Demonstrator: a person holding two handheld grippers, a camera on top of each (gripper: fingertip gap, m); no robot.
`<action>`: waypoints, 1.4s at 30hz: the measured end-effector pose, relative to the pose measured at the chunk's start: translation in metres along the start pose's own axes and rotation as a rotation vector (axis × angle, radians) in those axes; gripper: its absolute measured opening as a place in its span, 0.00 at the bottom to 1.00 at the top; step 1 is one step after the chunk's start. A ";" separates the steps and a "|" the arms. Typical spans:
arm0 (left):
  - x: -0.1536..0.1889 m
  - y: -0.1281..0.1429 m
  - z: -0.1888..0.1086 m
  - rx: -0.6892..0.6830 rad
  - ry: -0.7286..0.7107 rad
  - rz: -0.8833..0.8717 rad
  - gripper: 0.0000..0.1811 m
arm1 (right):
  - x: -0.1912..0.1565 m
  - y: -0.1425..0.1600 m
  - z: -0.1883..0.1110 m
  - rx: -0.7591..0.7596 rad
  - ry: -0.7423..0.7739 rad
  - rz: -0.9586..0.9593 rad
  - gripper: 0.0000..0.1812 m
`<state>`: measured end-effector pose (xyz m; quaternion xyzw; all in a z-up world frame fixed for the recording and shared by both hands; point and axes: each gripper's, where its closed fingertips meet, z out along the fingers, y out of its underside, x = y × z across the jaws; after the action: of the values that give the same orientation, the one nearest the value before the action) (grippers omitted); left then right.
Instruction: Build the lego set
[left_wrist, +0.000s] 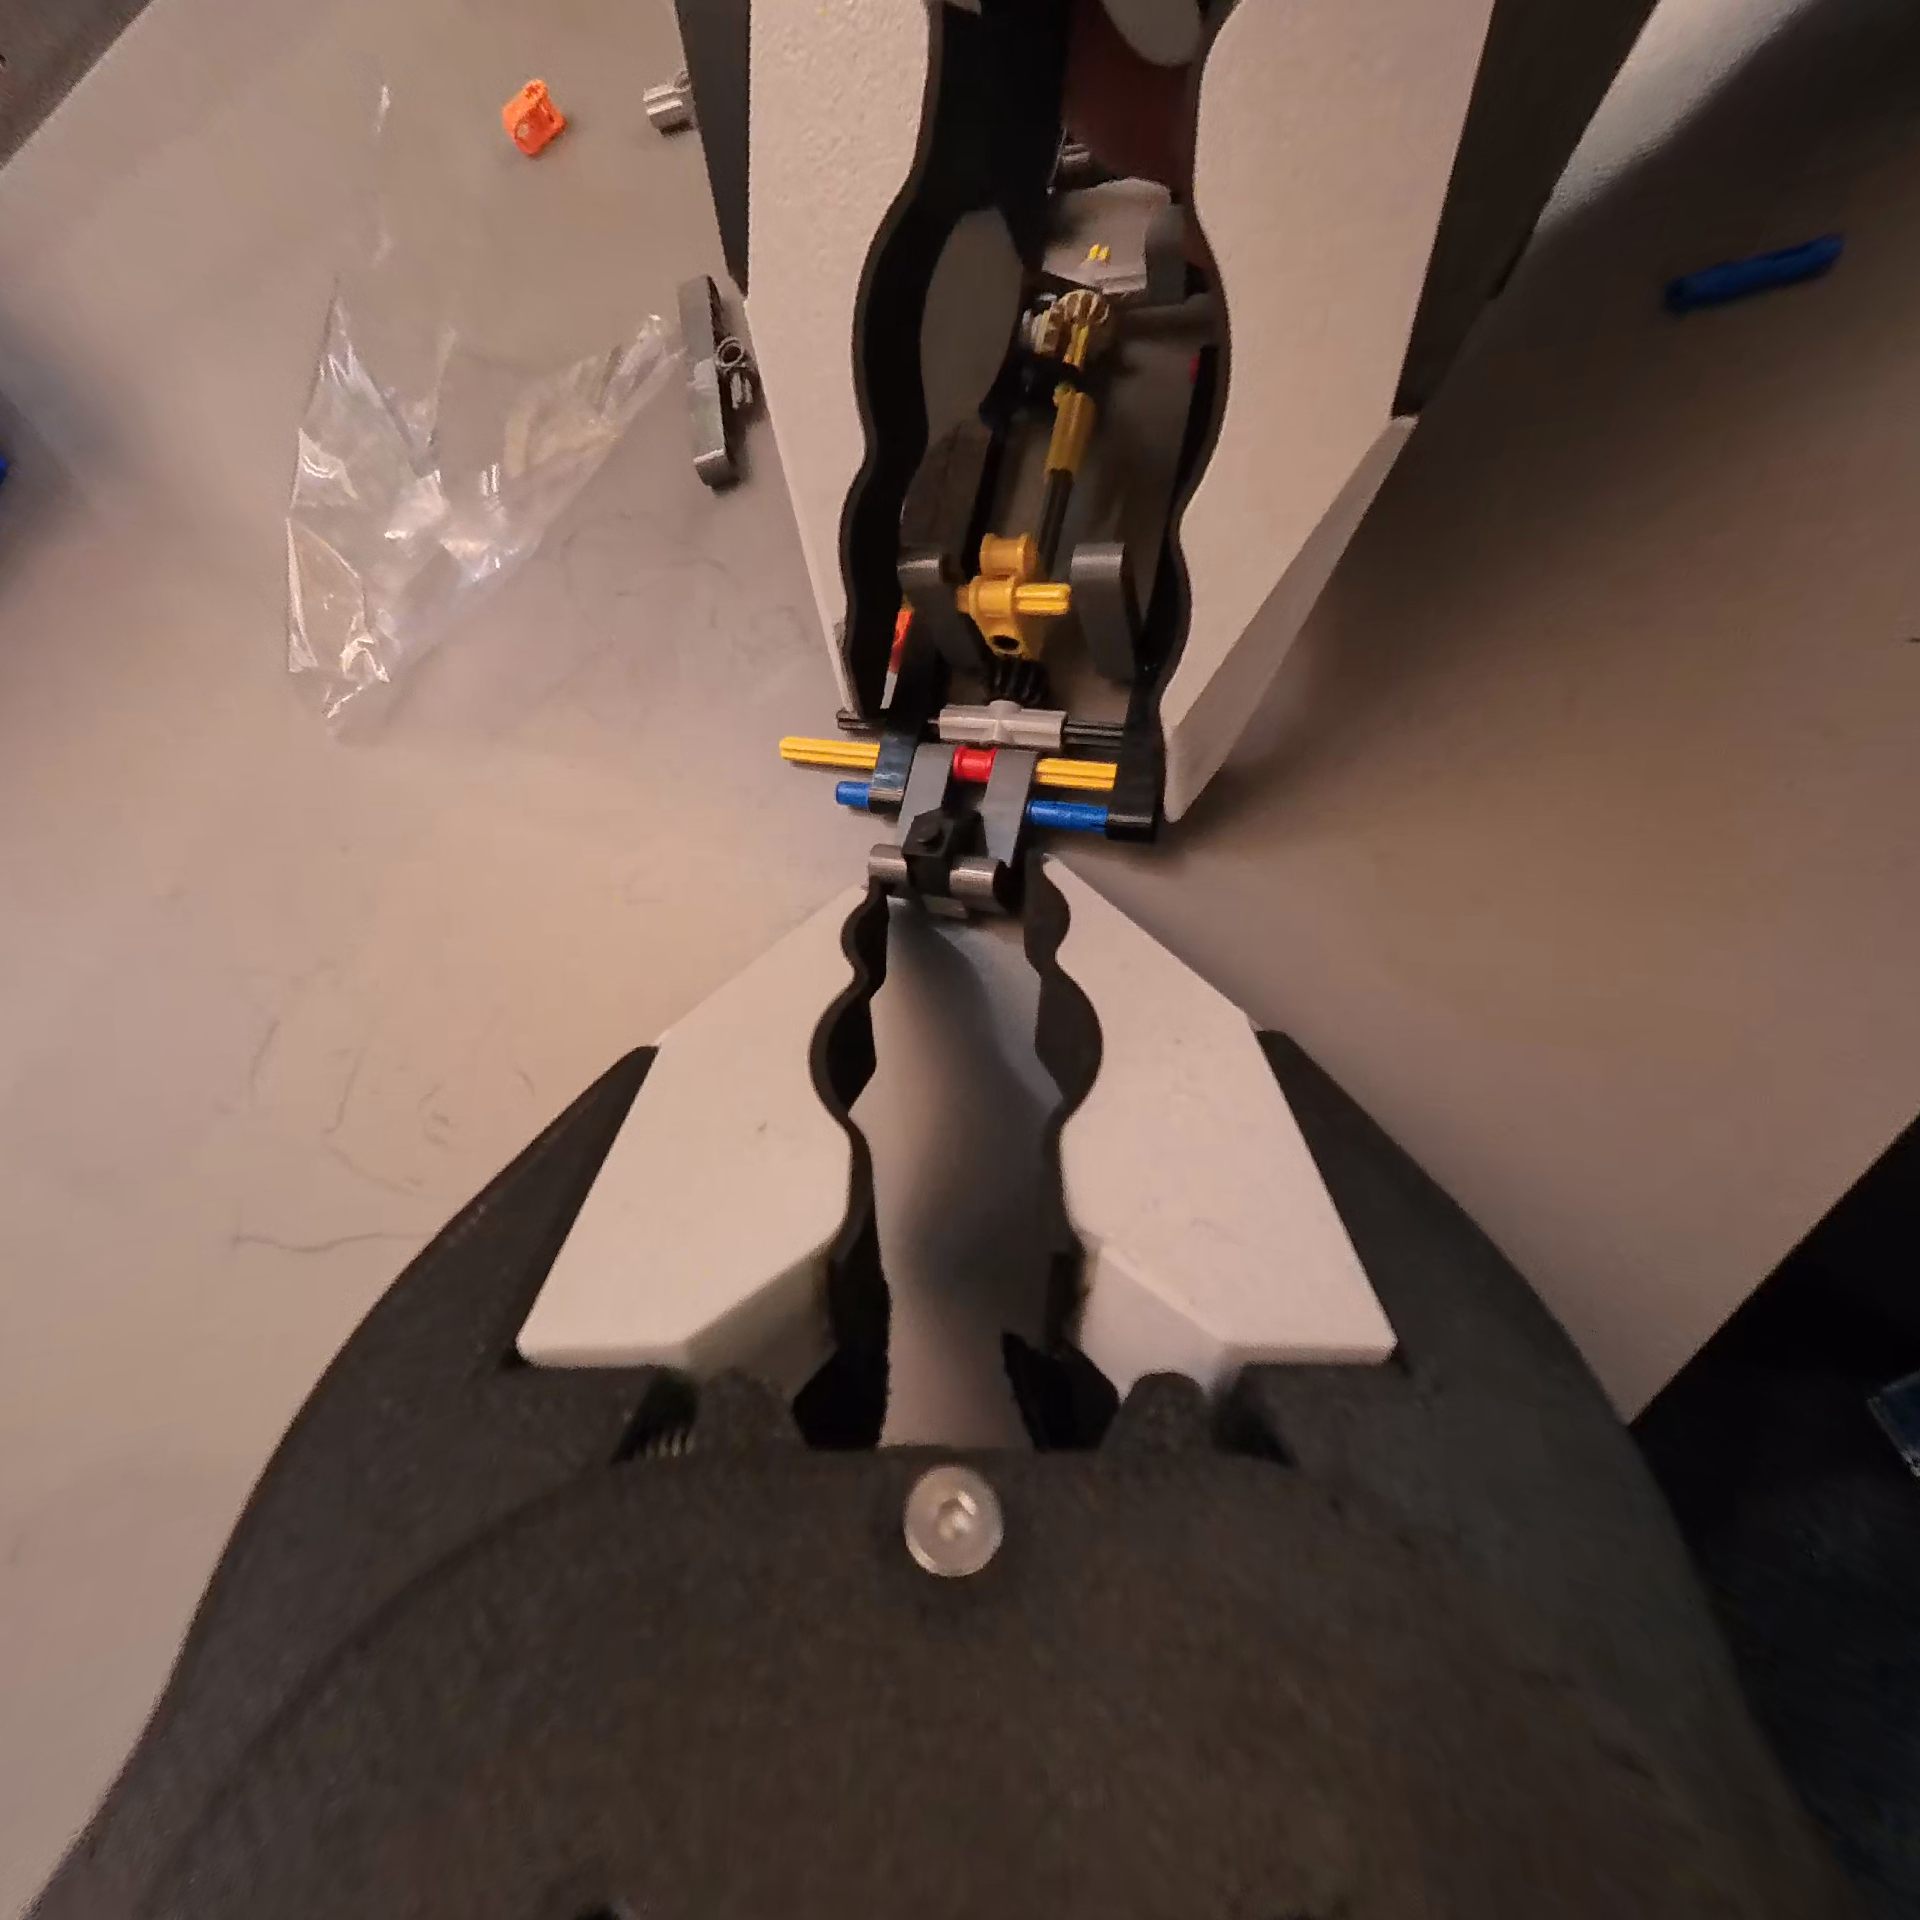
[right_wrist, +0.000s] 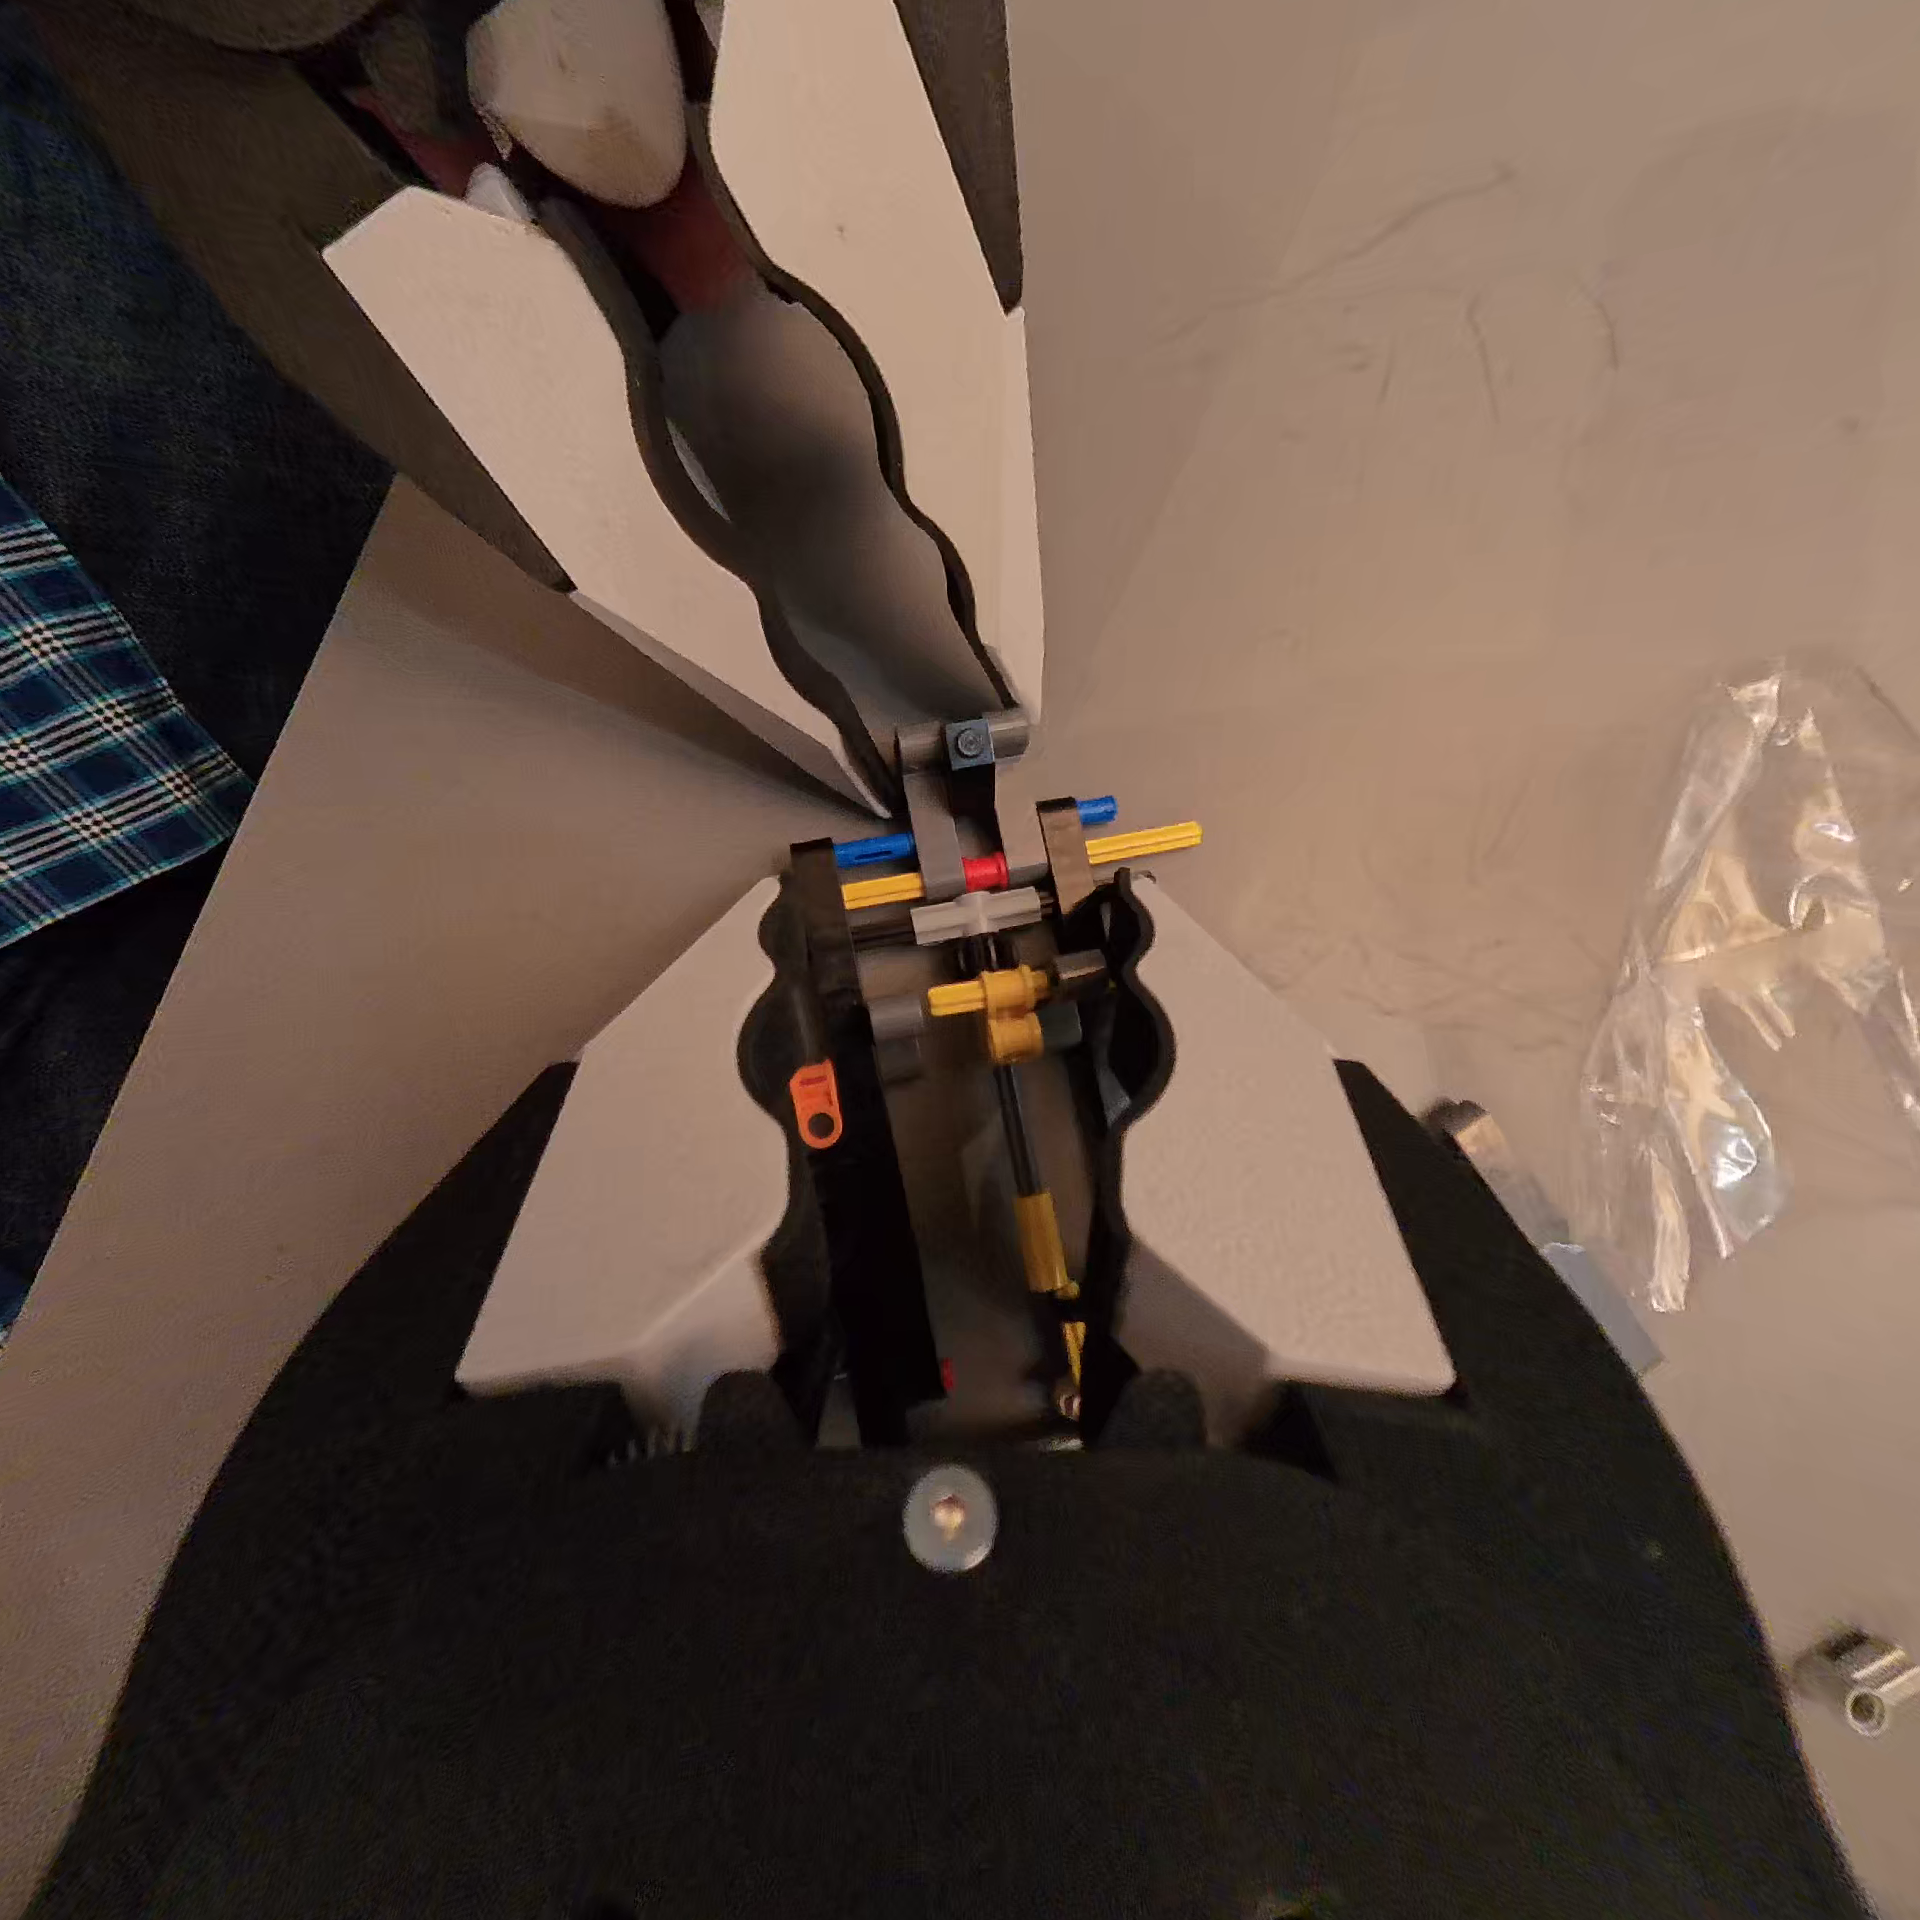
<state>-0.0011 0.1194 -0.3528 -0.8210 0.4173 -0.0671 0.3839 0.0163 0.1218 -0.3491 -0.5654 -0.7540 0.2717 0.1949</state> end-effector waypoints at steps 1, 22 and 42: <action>0.000 0.000 0.000 0.001 0.006 -0.009 0.13 | 0.000 0.000 0.000 0.002 0.001 0.001 0.32; 0.000 -0.003 0.004 -0.058 0.004 -0.046 0.18 | 0.004 0.000 0.000 0.015 0.038 0.015 0.32; 0.014 -0.002 0.001 -0.060 0.153 -0.067 0.34 | 0.005 0.001 -0.001 0.030 0.022 -0.006 0.31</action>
<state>0.0095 0.1103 -0.3550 -0.8379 0.4197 -0.1300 0.3238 0.0160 0.1270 -0.3491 -0.5632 -0.7492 0.2762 0.2126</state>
